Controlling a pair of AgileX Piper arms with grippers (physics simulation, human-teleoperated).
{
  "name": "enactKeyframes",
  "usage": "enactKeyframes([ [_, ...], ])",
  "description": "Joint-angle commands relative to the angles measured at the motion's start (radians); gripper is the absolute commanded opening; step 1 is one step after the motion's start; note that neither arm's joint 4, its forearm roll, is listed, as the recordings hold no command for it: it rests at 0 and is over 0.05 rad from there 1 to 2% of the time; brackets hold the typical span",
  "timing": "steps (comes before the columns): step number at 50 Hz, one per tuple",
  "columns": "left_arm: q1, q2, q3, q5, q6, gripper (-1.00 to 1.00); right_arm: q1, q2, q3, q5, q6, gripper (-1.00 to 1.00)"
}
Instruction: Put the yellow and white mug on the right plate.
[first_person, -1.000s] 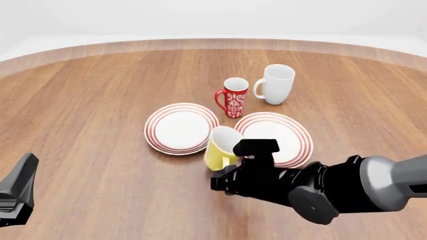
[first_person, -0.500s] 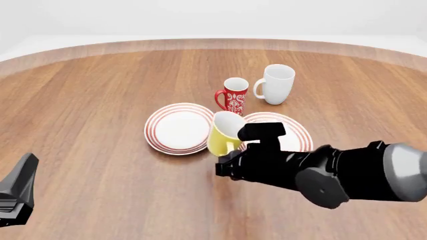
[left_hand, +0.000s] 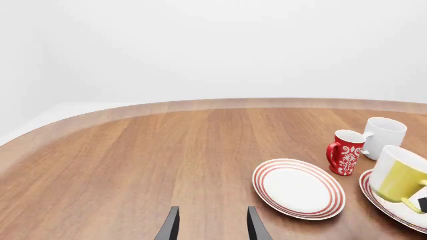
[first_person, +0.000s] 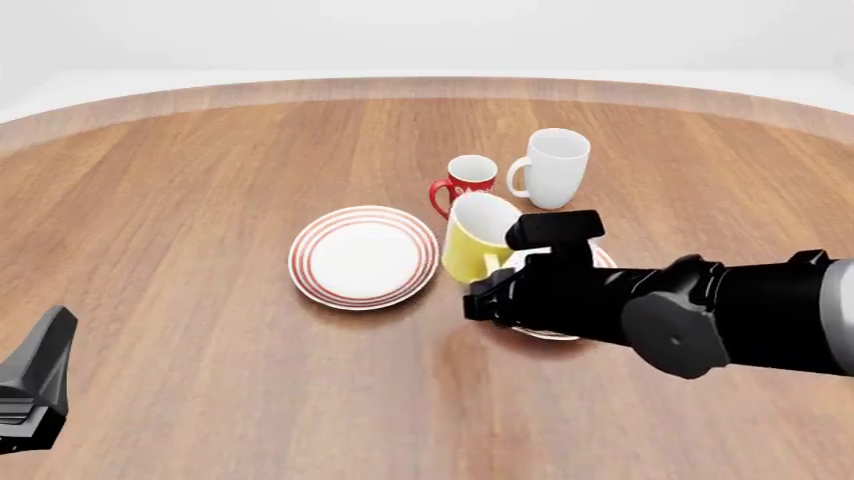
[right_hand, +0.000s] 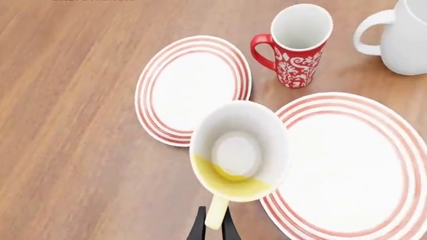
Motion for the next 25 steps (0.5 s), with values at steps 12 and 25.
enactKeyframes([
  [12,0.000,0.000,0.000,0.000,0.000,1.00,-0.099,-0.026,-0.029,0.071,-0.086,-1.00],
  [25,0.000,0.000,0.000,0.000,0.000,1.00,-0.171,-0.035,-0.012,0.080,-0.145,-1.00],
])
